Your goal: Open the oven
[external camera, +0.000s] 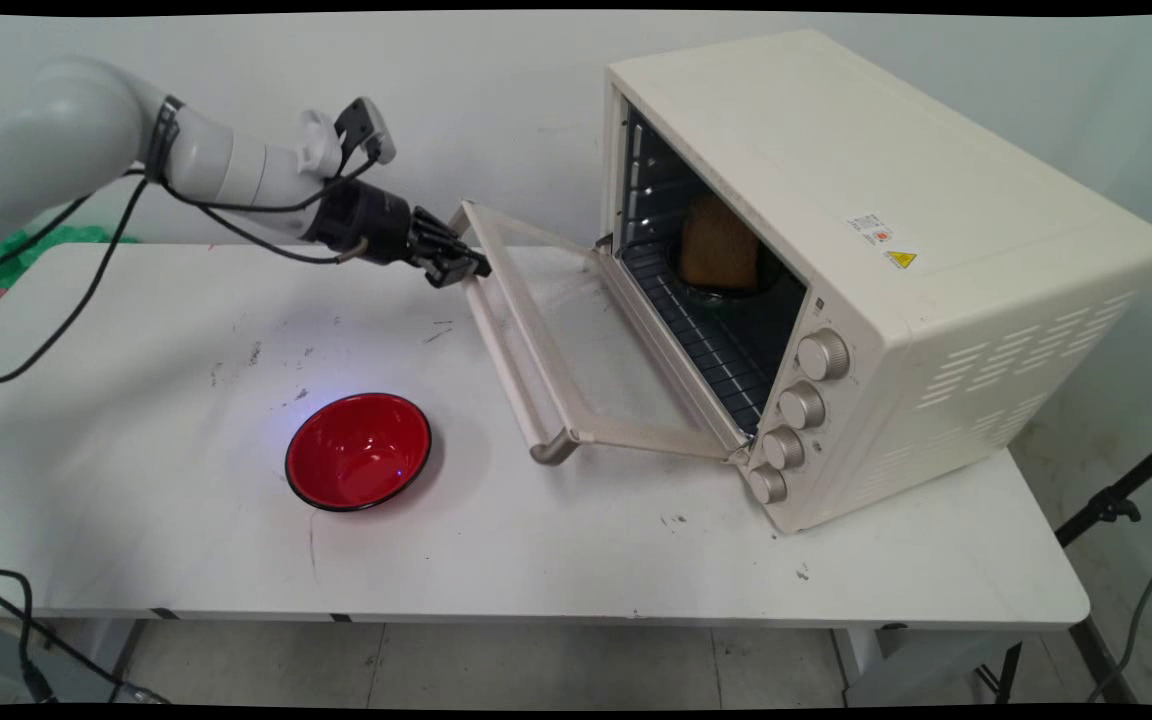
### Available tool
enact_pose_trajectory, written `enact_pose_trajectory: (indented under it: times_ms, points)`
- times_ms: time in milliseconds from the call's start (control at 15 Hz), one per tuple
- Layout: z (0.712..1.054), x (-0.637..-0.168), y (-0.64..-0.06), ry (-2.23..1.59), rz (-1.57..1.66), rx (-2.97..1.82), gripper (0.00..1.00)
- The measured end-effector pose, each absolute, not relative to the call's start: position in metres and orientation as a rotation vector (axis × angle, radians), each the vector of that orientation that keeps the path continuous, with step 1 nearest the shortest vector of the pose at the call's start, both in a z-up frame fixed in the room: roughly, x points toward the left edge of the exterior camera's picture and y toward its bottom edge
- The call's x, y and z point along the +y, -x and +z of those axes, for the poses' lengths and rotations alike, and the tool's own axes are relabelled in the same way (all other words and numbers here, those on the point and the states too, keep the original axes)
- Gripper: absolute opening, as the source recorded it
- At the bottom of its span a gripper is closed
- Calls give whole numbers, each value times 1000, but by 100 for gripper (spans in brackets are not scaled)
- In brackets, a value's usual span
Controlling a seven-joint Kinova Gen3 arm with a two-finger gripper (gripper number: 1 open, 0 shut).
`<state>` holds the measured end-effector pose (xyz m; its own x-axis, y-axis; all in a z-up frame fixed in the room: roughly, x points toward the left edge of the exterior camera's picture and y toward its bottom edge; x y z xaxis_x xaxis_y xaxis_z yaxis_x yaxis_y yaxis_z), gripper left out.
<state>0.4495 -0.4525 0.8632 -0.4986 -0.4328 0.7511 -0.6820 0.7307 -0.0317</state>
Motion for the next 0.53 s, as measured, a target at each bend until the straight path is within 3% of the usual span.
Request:
enact_pose_trajectory:
  times_ms: [533]
  points:
    - [839,-447,-466,-806,409,-2165,0]
